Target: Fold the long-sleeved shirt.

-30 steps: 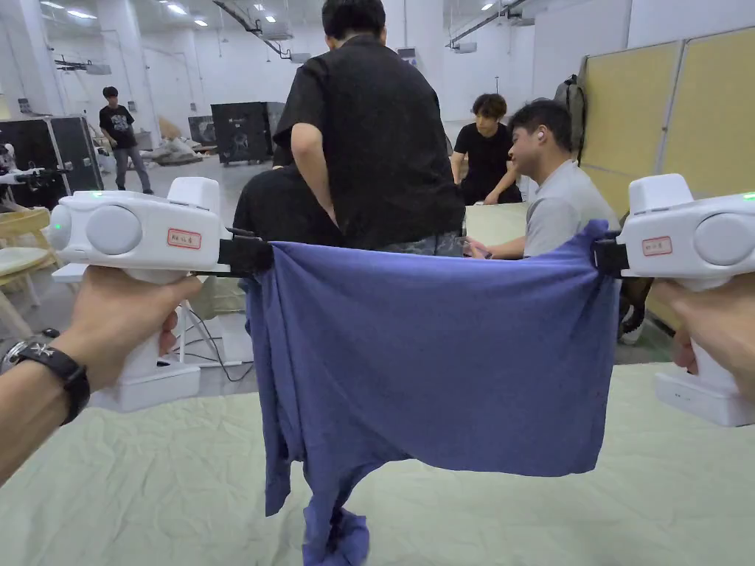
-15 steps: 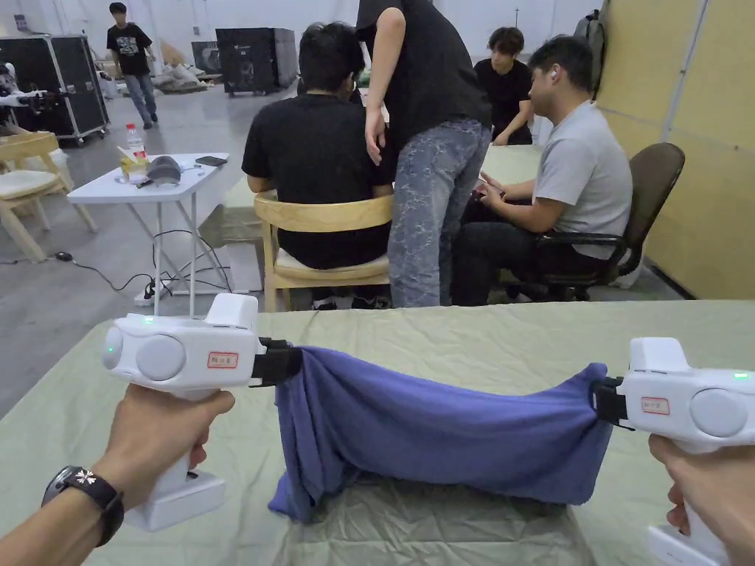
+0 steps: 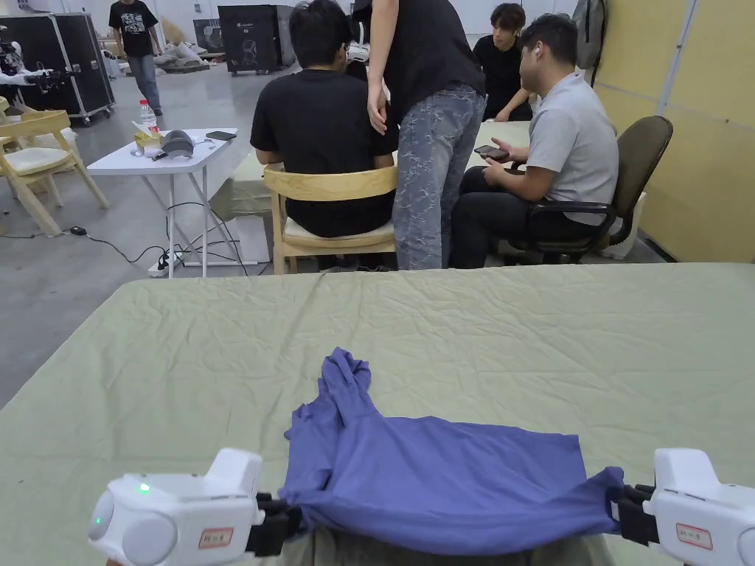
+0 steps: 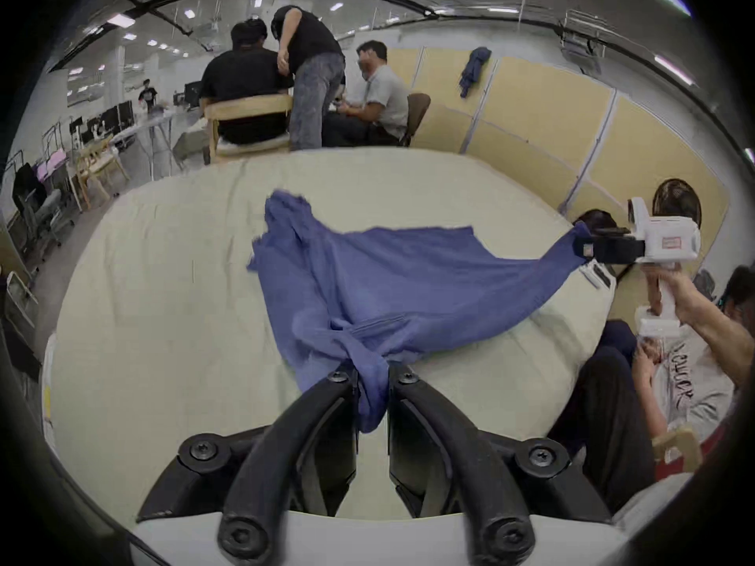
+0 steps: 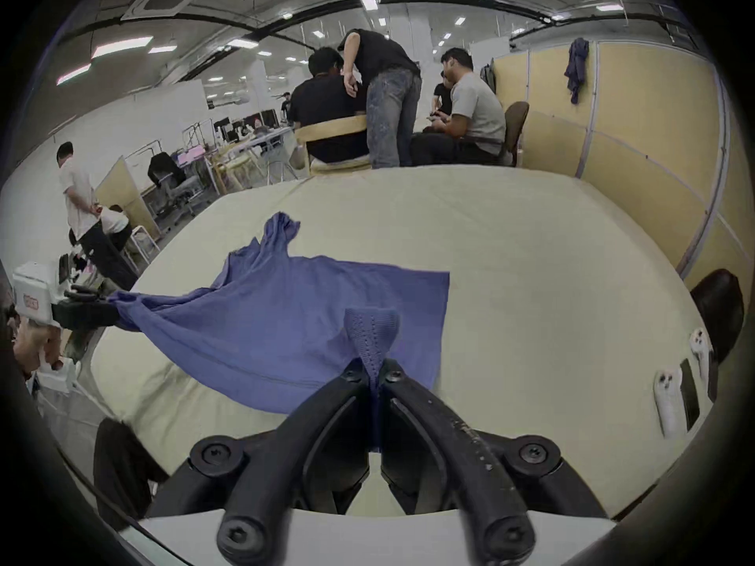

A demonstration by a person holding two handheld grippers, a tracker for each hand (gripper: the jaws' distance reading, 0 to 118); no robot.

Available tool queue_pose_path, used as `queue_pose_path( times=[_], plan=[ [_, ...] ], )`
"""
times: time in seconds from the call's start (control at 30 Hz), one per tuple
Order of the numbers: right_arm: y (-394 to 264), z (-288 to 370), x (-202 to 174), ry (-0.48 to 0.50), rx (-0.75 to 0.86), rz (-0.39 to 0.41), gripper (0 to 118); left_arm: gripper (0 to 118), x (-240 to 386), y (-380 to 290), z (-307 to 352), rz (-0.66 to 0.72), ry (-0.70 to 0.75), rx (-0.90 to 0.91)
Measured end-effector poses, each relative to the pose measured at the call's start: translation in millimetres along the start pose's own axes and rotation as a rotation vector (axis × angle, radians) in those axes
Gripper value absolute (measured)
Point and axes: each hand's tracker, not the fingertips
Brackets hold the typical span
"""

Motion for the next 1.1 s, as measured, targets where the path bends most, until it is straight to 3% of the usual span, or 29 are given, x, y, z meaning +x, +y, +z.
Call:
queue_pose_path(
  times=[0.1, 0.2, 0.33, 0.57, 0.73, 0.8, 0.87, 0.9, 0.93, 0.97, 1.1],
  plan=[
    [-28.8, 13.7, -1.2, 0.013, -0.037, 0.0, 4, 12, 6.2, -43.6, 8.1, 0.033, 0.006, -0.051],
    [-54.7, 24.7, -0.3, 0.032, -0.068, -0.053, 4, 12, 21.1, -77.1, 19.2, 0.042, 0.016, -0.075],
    [-83.6, 25.8, -2.6, 0.02, -0.121, -0.032, 4, 12, 35.3, -108.4, 28.2, 0.114, -0.008, -0.109],
    [-104.1, 7.4, -1.3, 0.018, -0.203, -0.061, 4, 12, 38.1, -128.9, 6.9, 0.101, 0.008, -0.24],
    [-107.8, -0.3, -2.6, 0.008, -0.232, -0.037, 4, 12, 33.0, -130.1, -4.9, 0.121, 0.018, -0.267],
    [-109.5, -4.3, -1.4, 0.035, -0.264, -0.051, 5, 18, 33.9, -130.7, -4.9, 0.114, 0.036, -0.264],
    [-111.2, -6.3, -3.2, 0.014, -0.267, -0.055, 19, 47, 34.6, -133.7, -5.1, 0.115, 0.055, -0.261],
    [-111.5, -7.3, -4.0, -0.003, -0.281, -0.048, 33, 58, 33.7, -135.6, -3.5, 0.126, 0.064, -0.259],
    [-111.7, -7.7, -4.4, -0.013, -0.296, -0.04, 52, 61, 32.4, -136.6, -1.3, 0.139, 0.069, -0.253],
    [-112.2, -6.8, -4.7, -0.012, -0.293, -0.037, 56, 60, 32.2, -137.1, 2.2, 0.151, 0.071, -0.24],
    [-106.3, 2.7, -7.0, -0.003, -0.243, -0.031, 55, 60, 33.1, -132.2, 20.7, 0.156, 0.094, -0.182]
  ],
)
